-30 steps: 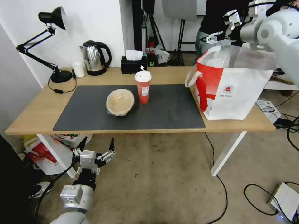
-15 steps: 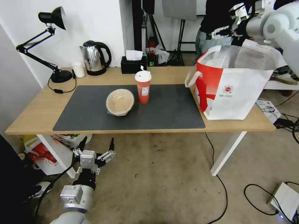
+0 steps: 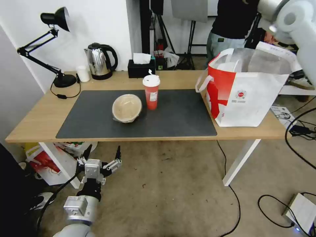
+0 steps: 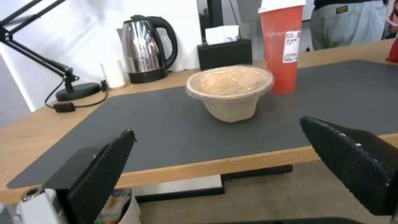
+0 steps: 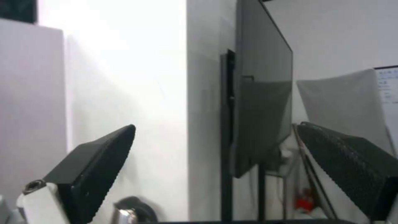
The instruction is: Pick up the trash from the table and place it into the takeout bag.
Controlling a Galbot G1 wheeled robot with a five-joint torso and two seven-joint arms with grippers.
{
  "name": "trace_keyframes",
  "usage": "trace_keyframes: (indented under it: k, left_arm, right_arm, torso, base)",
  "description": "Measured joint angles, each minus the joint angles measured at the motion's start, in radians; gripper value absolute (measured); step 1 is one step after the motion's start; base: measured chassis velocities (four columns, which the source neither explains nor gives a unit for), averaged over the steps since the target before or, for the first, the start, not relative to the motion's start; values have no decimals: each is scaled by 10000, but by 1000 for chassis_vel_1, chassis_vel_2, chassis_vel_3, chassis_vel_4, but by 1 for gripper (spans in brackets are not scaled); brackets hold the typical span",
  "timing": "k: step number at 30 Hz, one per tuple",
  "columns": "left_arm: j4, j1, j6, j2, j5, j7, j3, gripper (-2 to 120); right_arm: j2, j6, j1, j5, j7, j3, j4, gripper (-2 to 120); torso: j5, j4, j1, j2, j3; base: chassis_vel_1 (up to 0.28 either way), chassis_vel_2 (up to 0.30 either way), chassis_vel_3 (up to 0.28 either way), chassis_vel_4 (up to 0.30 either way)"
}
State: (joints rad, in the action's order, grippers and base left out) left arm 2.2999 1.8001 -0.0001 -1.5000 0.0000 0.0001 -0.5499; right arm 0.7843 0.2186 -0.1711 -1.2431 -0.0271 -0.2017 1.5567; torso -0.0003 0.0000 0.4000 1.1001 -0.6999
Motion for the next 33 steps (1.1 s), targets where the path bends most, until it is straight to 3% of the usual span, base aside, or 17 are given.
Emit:
trace_keyframes:
  k: [12, 22, 25, 27, 30, 31, 33]
  left_arm:
    - [0, 0, 0, 0, 0, -1, 0, 100]
    - [0, 1, 0, 5, 0, -1, -1, 100]
    - [0, 0, 0, 6, 0, -1, -1, 100]
    - [0, -1, 0, -4, 0, -2, 0, 100]
    - [0, 0, 0, -4, 0, -2, 0, 100]
    - [0, 0, 0, -4, 0, -2, 0, 100]
    - [0, 0, 0, 2, 0, 0, 0, 100]
  right_arm:
    - [-10, -956, 3889, 1182, -1315, 1027, 3596, 100]
    - [94, -1260, 6772, 3176, -2105, 1625, 5053, 100]
    - [461, -1681, 9324, 5120, -2000, 2725, 6090, 100]
    - [559, -1761, 9723, 5441, -1917, 2897, 6229, 100]
    - [1701, -2606, 12087, 7525, -1437, 3771, 6644, 100]
    - [1701, -2606, 12087, 7525, -1437, 3771, 6644, 100]
    - [2740, -3262, 13497, 8907, -1089, 4023, 6730, 100]
  torso:
    - [1, 1, 0, 0, 0]
    - [-1, 3, 0, 0, 0]
    - [3, -3, -1, 0, 0]
    - [0, -3, -1, 0, 1]
    - [-1, 3, 0, 0, 1]
    - [-1, 3, 0, 0, 1]
    - [3, -4, -1, 0, 1]
  base:
    - [0, 0, 0, 0]
    - [0, 0, 0, 0]
    - [0, 0, 0, 0]
    - [0, 0, 0, 0]
    - [0, 0, 0, 0]
    - [0, 0, 0, 0]
    - [0, 0, 0, 0]
